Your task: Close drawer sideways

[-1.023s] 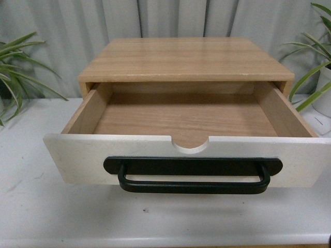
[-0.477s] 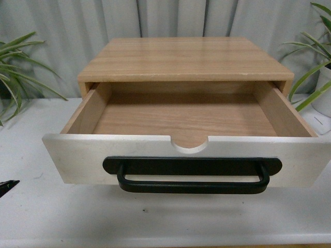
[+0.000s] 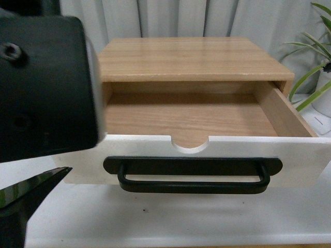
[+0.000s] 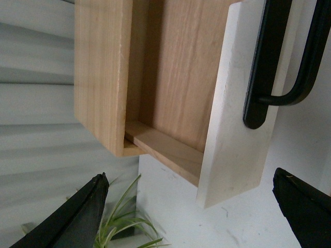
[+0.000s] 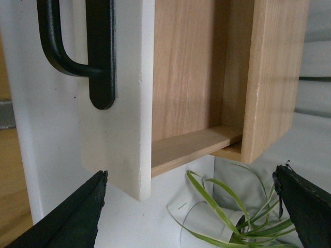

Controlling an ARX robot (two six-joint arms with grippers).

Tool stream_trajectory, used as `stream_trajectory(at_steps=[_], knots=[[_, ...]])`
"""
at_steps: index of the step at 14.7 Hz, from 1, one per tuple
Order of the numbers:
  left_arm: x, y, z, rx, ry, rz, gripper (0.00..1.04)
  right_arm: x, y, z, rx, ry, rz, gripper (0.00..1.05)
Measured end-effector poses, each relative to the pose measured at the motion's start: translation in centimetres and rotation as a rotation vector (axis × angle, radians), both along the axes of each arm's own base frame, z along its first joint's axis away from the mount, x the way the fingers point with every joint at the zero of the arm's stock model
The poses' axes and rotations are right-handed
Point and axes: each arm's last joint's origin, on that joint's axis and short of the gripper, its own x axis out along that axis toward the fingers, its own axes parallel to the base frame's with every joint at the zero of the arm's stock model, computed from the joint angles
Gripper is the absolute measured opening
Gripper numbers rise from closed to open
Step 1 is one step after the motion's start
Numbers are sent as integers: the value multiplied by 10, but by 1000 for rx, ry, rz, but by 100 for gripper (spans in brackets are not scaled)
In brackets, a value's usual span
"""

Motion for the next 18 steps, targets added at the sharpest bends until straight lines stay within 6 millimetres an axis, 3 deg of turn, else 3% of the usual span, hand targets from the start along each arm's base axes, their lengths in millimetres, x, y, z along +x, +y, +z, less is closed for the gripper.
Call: stream_trajectory(at_steps=[10, 15, 18], knots=[[44, -26, -26, 15, 8, 19, 98, 45, 10, -16, 3, 36, -9, 98], [62, -34, -28, -6, -45, 55, 98, 64, 11, -18, 22, 43, -32, 98], [75, -39, -29, -14, -79, 83, 98, 78, 14, -9, 53, 9, -43, 98]])
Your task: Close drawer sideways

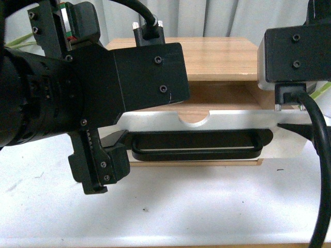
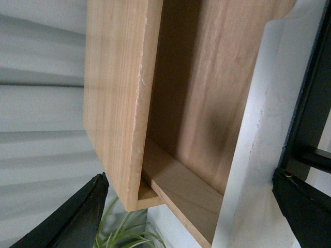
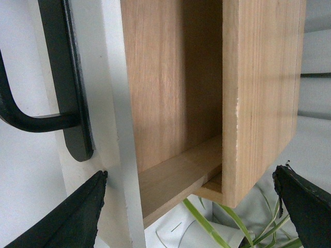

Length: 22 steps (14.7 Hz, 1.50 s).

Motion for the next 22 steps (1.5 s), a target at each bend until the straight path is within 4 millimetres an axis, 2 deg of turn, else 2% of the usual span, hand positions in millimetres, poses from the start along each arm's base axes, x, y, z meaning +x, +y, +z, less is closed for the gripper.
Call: stream_trajectory(at_steps=[1, 5, 8, 10, 12, 16, 17, 18, 19, 20, 21, 22], knots=[[9, -6, -4, 6, -17, 22, 98, 15, -3, -7, 28, 36, -18, 98], [30, -14, -2, 7, -70, 57, 98, 46, -2, -5, 31, 13, -51, 98], [45, -20, -2, -6, -103, 77, 98, 68, -3, 5, 26, -37, -82, 98], [50, -23, -6, -4, -101, 81, 98, 77, -6, 3, 28, -28, -98, 98], [61, -26, -5, -13, -127, 100, 98, 80, -6, -2, 32, -15, -108, 98], [78, -26, -11, -10, -160, 147, 98, 80, -7, 2, 48, -68, -145, 98], [74, -31, -8, -18, -131, 134, 98, 72, -9, 7, 77, -89, -164, 98], [49, -30, 23, -235, -19, 63, 98, 36, -12, 29, 279, -118, -190, 98], [23, 2, 83, -768, -33, 108, 98, -15, -31, 51, 681, -152, -357, 98], [18, 24, 92, -932, -25, 210, 98, -36, -40, 53, 882, -150, -442, 98], [15, 41, 93, -1047, -14, 309, 98, -62, -49, 50, 1085, -194, -546, 94], [11, 54, 94, -1133, -62, 366, 95, -84, -60, 45, 1180, -242, -622, 85]])
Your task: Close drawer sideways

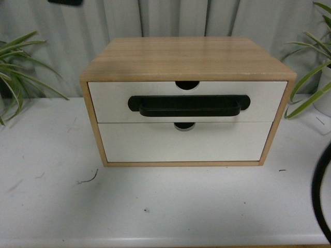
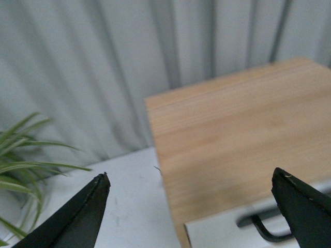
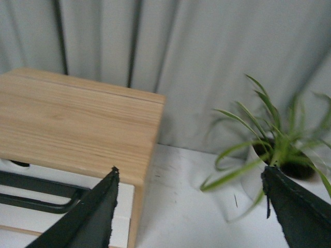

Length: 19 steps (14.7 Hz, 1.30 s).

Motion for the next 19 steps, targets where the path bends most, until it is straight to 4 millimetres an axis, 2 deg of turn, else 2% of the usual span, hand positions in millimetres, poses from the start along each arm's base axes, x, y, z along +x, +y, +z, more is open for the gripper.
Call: stream_trajectory(at_steps=[3, 7, 10, 11, 12, 13, 17, 19], knots=[[-16, 22, -3, -85, -88, 111, 82, -41, -14, -19, 89, 20, -99, 70], [-44, 47, -12, -134, -141, 158, 66, -77, -14, -49, 138, 38, -107, 54], [-69, 59, -45, -145, -113, 142, 37, -91, -13, -51, 165, -44, -88, 26], [-74, 63, -58, -140, -83, 145, 28, -94, -13, -55, 169, -49, -88, 15], [-85, 68, -70, -139, -76, 147, 14, -97, -13, -66, 167, -24, -90, 1], [-94, 71, -72, -151, -106, 144, 2, -99, -13, -73, 171, -12, -91, 2], [-114, 79, -92, -146, -86, 146, 2, -106, -13, -79, 172, -32, -89, 2], [-122, 90, -96, -148, -99, 147, 2, -108, -13, -86, 171, -21, -91, 2]])
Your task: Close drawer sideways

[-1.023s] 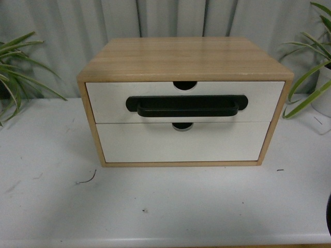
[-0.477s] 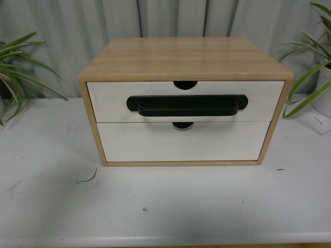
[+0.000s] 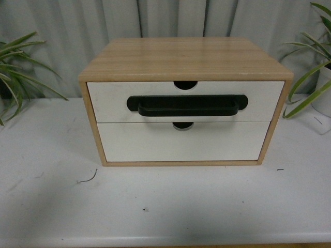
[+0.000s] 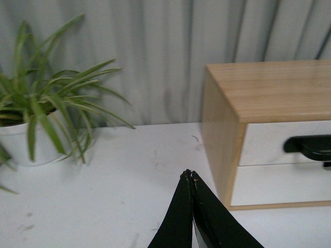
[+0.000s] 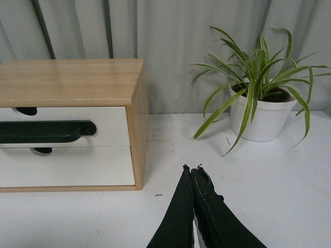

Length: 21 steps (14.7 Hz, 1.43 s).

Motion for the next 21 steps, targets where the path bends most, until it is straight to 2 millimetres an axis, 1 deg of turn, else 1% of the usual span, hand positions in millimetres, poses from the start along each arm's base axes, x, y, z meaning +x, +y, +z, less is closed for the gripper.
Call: stream_trajectory(at_steps=[1, 3, 4, 6, 16, 18, 19, 21], knots=[[-7, 1, -5, 0, -2, -1, 2, -2, 0, -1, 0, -9, 0, 2], [-27, 0, -17, -1, 3, -7, 2, -10, 0, -11, 0, -10, 0, 2], [-30, 0, -23, -1, -13, -7, 2, -20, 0, -11, 0, -32, 0, 2], [-34, 0, -24, -1, -7, -7, 2, -19, 0, -14, 0, -9, 0, 2], [-47, 0, -23, -1, -16, -7, 2, -19, 0, -13, 0, -15, 0, 2], [-57, 0, -29, 0, 26, -7, 2, -19, 0, -13, 0, -15, 0, 2], [-59, 0, -23, 0, -27, -8, 2, -19, 0, -13, 0, -14, 0, 2], [-58, 0, -27, -1, 0, -6, 2, -19, 0, -13, 0, -16, 0, 2]])
